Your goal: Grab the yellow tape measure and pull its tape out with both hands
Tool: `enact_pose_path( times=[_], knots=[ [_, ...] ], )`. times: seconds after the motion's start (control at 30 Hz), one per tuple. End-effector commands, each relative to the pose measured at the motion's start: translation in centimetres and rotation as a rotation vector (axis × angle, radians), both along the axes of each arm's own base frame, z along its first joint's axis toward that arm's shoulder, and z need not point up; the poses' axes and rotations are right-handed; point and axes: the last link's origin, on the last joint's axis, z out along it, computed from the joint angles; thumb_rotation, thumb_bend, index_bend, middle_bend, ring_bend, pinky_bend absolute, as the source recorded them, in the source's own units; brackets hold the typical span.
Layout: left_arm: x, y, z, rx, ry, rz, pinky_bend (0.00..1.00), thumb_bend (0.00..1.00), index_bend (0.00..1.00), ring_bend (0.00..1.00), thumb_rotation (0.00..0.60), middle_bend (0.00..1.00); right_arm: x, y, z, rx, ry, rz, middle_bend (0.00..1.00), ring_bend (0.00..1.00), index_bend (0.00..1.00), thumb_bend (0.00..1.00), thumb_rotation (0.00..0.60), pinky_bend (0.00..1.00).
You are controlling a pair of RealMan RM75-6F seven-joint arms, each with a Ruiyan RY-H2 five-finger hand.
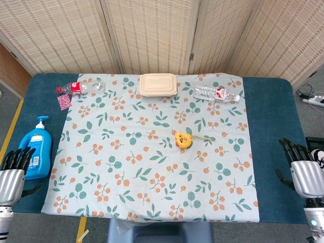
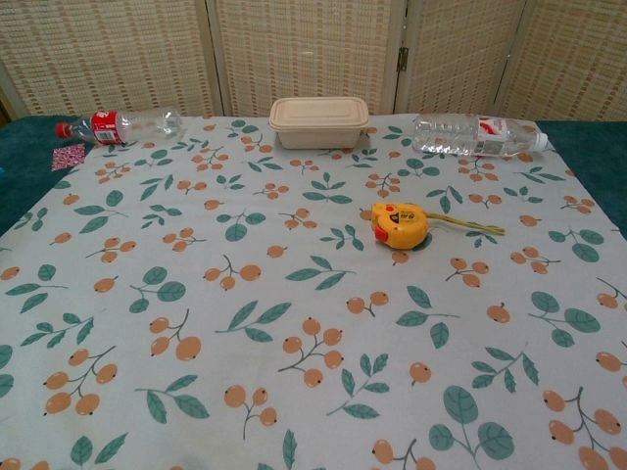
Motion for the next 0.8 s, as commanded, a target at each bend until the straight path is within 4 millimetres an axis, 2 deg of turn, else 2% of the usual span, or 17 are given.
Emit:
enact_pose_path(
  times=[0.03,0.57,0.8],
  knots=[
    [0.0,0.0,-0.1,-0.005,0.001,0.0,0.0,0.15,0.08,0.05,0.6,0.09,0.0,0.0,0.0,0.0,-0.001,-0.001,0.11,0.15,0.04,0.39,0.6,0.13],
    [-0.1,0.0,0.0,0.007,-0.004,-0.006,0.0,0.15,0.08,0.05,0.6,0.09,0.1,-0.2,-0.3,0.011,-0.005,-0.003,0.11,0.17,0.04,0.39,0.6,0.13],
    [-0.2,0.1,-0.1,0.003,-0.006,-0.006,0.0,0.15,0.08,0.05,0.6,0.09,0.5,-1.1,-0.5,0.035,-0.007,-0.023,0.11,0.18,0.04,0.39,0.6,0.14]
  ],
)
